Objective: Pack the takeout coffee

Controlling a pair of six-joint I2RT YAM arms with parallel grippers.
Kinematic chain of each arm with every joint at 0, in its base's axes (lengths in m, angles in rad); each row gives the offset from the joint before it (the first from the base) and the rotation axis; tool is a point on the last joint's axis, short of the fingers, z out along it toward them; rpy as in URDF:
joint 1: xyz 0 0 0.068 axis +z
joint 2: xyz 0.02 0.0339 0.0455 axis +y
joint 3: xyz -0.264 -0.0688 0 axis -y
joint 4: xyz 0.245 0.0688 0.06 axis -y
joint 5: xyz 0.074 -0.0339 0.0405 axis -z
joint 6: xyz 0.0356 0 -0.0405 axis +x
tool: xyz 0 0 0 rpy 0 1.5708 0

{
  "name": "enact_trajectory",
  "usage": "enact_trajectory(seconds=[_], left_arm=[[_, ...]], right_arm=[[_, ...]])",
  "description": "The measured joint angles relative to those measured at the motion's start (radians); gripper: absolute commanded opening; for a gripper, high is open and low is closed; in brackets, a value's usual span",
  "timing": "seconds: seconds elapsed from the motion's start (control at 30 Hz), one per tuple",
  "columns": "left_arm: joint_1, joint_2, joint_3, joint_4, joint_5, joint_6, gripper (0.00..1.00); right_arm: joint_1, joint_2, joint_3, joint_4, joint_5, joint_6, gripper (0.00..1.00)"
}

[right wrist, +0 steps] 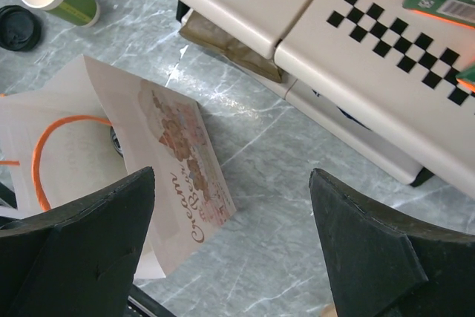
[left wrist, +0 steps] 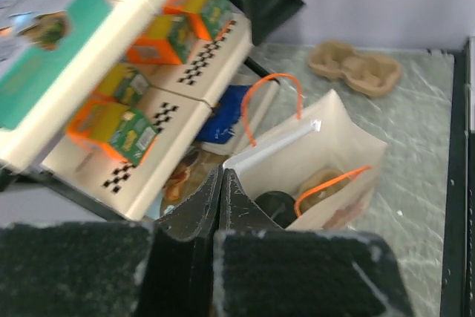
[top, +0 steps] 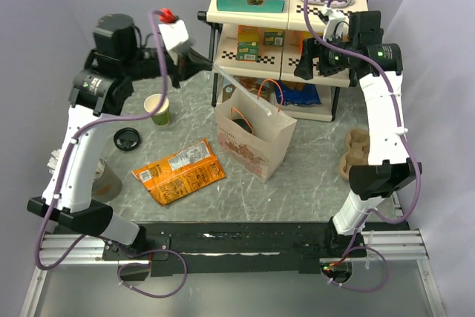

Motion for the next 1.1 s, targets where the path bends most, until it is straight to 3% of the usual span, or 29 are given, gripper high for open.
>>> enact_trajectory(seconds=[0.4, 0.47, 0.53, 0.7, 0.8, 0.97, 1.1], left_arm=[[-0.191, 0.056, -0.048, -0.078, -0.076, 0.173, 0.02], [-0.242, 0.084, -0.063, -0.078, -0.095, 0.183, 0.37], [-0.278, 0.121, -0.063, -0.077, -0.108, 0.192, 0.58], [-0.307, 0.201, -0.025, -0.081, -0.147, 0.17, 0.88], [-0.304, 0.196, -0.019, -0.063, -0.198, 0.152, 0.99], [-0.285, 0.113, -0.076, 0.052, -0.327, 0.105, 0.99], [-0.169, 0.06, -0.087, 0.129, -0.391, 0.002, 0.99]], right_arm=[[-0.011, -0.026, -0.028, -0.001, 0.002, 0.008, 0.91], [-0.011, -0.026, -0.028, -0.001, -0.004, 0.012, 0.91], [-0.011, -0.026, -0.028, -0.001, -0.006, 0.013, 0.91], [-0.012, -0.029, -0.028, -0.002, -0.008, 0.012, 0.94], [-0.016, -0.043, -0.035, -0.003, -0.009, 0.007, 0.96], [-0.024, -0.082, -0.04, -0.011, -0.005, -0.019, 1.0], [-0.025, -0.147, -0.074, -0.008, 0.065, -0.018, 1.0]])
